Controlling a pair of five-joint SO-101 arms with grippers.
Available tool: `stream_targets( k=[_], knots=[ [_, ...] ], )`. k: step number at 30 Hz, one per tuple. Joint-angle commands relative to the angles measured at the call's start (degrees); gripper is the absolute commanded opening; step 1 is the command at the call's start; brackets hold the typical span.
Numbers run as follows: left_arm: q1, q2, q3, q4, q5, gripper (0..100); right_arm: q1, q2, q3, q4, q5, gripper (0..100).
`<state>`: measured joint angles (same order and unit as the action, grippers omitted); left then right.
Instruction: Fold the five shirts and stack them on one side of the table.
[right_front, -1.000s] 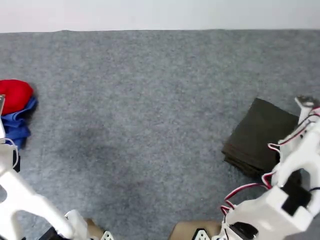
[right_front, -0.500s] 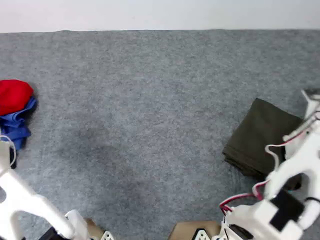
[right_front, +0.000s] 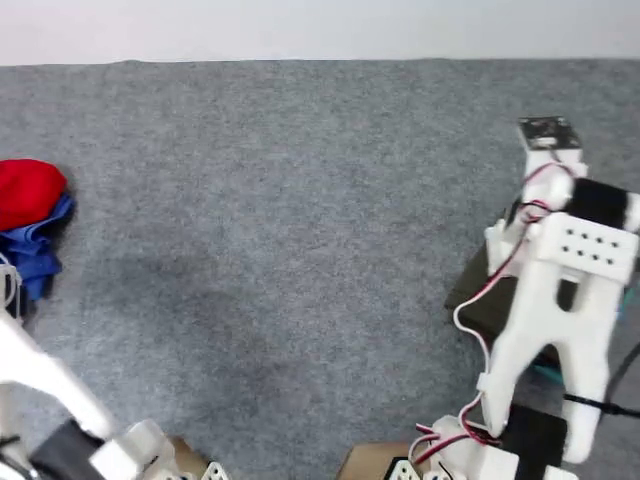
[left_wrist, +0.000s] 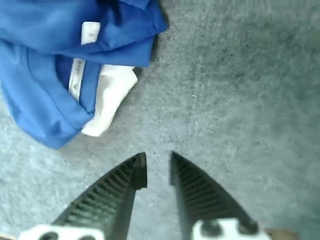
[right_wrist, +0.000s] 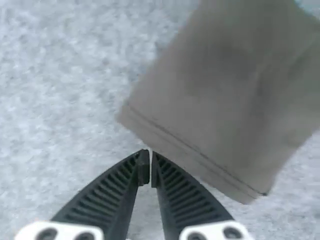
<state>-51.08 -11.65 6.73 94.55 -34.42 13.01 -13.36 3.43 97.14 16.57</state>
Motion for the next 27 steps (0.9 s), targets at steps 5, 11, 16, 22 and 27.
stream_targets(
  k=[5, 11, 16, 22, 27],
  knots=[
    [-3.43, 11.6, -10.15, -10.11, -7.3, 24, -6.55, -2.59, 0.44, 4.35, -1.93, 1.6],
    [-3.69, 19.43, -10.42, -21.8, -12.13, 25, -6.55, -2.59, 0.7, 5.41, -1.58, 1.6],
    [-3.69, 23.21, -10.33, -32.0, -12.04, 25, -6.55, -2.51, 0.7, 5.41, -1.58, 1.6],
    [-3.52, 29.71, -10.15, -39.91, -10.64, 23, -6.55, -2.51, 0.7, 5.41, -1.58, 1.6],
    [-2.99, 35.34, -10.33, -44.13, -9.58, 7, -6.55, -2.51, 0.7, 5.41, -1.58, 1.6]
  ],
)
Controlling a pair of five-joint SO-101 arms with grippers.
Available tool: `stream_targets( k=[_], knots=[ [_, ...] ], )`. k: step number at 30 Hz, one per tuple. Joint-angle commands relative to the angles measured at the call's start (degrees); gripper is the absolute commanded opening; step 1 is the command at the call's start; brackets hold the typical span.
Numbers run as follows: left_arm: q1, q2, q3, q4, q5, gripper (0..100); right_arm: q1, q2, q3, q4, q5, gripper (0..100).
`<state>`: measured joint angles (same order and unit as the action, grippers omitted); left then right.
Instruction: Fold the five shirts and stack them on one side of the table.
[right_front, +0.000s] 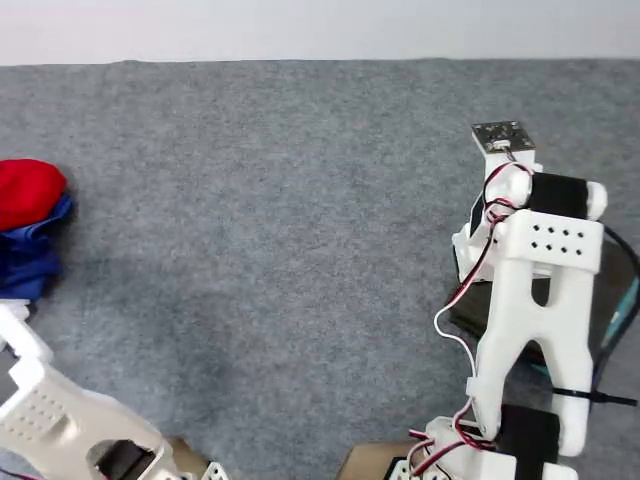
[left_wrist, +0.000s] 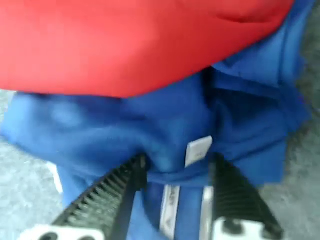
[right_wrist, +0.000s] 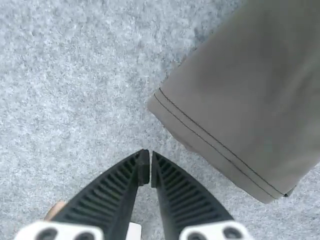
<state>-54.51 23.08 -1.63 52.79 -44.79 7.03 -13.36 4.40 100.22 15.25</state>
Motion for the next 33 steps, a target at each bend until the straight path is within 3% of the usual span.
stream_targets(
  k=[1, 5, 11, 16, 27, 33],
  knots=[
    [0.7, 0.7, -1.98, -2.37, 0.79, 3, -0.57, -2.51, -0.26, 2.33, -0.26, 1.6],
    [1.41, -2.2, -1.98, 2.64, 0.88, 0, -0.57, -2.59, -0.26, 2.33, -0.26, 1.6],
    [7.03, -17.14, -1.71, 19.16, 1.23, 0, -0.57, -2.95, -0.26, 2.33, -0.26, 1.6],
    [16.26, -31.56, -1.63, 29.45, 9.93, 0, -0.57, -2.95, -0.26, 2.33, -0.26, 1.6],
    [43.25, -57.14, -1.63, 38.42, 28.22, 0, -0.57, -3.12, -0.26, 2.33, -0.26, 1.6],
    [51.08, -66.46, -1.54, 38.95, 30.42, 0, -0.66, -3.12, -0.26, 2.33, -0.18, 1.6]
  ],
)
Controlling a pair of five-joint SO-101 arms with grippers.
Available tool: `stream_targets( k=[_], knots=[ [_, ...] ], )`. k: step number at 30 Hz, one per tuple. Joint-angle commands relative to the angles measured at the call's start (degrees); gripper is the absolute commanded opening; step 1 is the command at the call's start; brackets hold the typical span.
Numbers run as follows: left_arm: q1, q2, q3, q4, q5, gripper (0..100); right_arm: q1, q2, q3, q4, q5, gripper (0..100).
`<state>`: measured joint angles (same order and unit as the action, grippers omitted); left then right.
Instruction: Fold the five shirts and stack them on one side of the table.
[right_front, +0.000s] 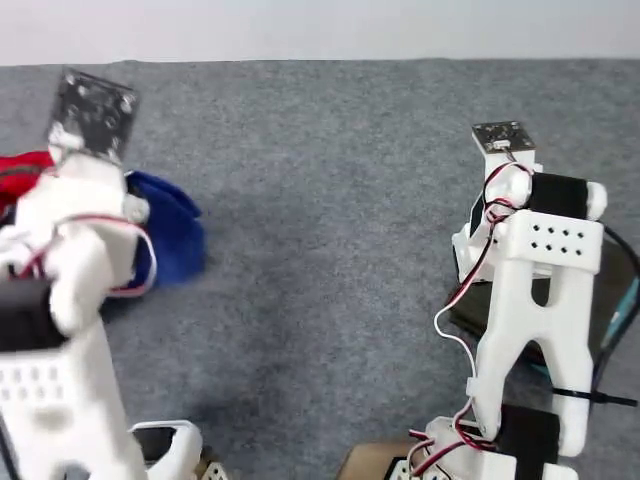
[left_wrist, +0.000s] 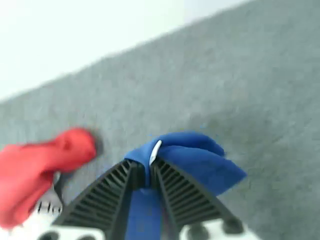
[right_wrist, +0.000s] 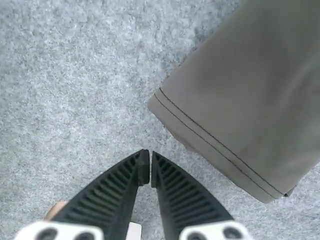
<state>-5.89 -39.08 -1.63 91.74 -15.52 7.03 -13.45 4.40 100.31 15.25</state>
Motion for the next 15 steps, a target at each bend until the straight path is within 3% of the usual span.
stream_targets(
  k=[1, 5, 10, 15],
  knots=[
    [2.55, -5.01, -1.54, 0.0, 1.14, 0, -0.66, -3.03, -0.26, 2.24, -0.18, 1.6],
    [0.7, -5.8, 0.92, 0.18, 0.88, 0, -0.66, -3.03, -0.44, 2.24, -0.18, 1.6],
    [-7.21, -5.8, 10.86, -0.35, 0.79, 0, -2.86, -3.03, -0.62, 2.24, 5.54, 1.6],
    [-16.09, -5.8, 22.02, -0.7, -0.35, 0, -6.29, -2.95, -0.62, 2.24, 6.33, 1.6]
  ],
)
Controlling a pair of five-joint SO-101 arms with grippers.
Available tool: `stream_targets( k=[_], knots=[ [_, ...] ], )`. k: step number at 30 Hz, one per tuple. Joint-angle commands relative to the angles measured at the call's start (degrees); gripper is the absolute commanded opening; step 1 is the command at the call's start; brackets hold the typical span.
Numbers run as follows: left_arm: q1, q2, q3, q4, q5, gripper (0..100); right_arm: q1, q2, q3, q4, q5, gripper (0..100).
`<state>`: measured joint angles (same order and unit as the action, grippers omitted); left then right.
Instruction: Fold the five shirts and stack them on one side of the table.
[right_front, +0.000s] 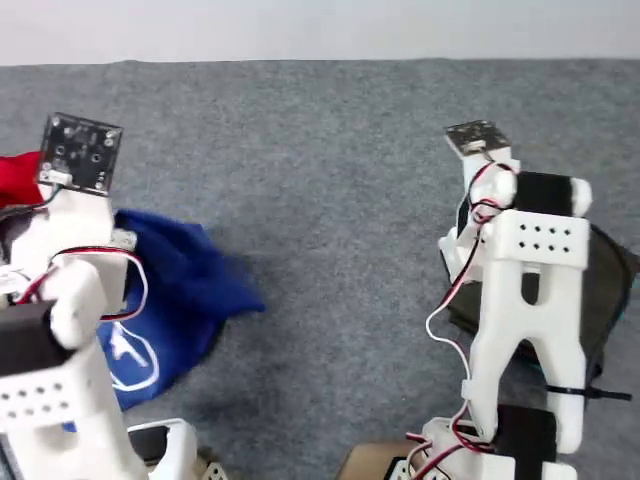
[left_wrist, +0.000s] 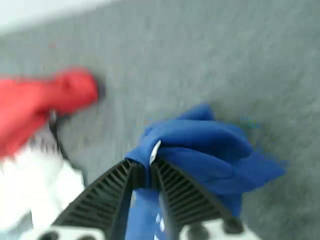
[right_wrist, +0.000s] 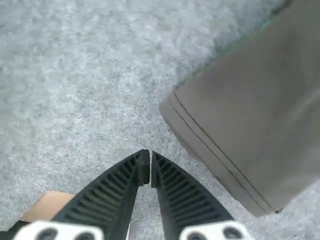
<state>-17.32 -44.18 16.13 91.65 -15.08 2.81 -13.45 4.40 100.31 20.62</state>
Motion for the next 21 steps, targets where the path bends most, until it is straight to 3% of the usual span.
stream_targets(
  k=[1, 11, 16, 21],
  knots=[
    [-6.86, -0.7, 6.37, -0.62, -2.55, 0, -2.59, -2.77, -0.62, 2.24, 0.97, 1.6],
    [-36.84, -0.7, 12.79, -2.29, -22.24, 1, -4.44, -2.51, -0.62, 1.8, 5.01, 1.6],
    [-41.67, -0.7, 12.62, -1.14, -23.38, 2, -9.8, -2.51, -0.7, 1.54, 5.36, 1.6],
    [-44.22, -0.79, 12.62, 4.04, -23.21, 15, -14.46, -2.42, -0.7, -2.33, 5.36, 1.6]
  ],
)
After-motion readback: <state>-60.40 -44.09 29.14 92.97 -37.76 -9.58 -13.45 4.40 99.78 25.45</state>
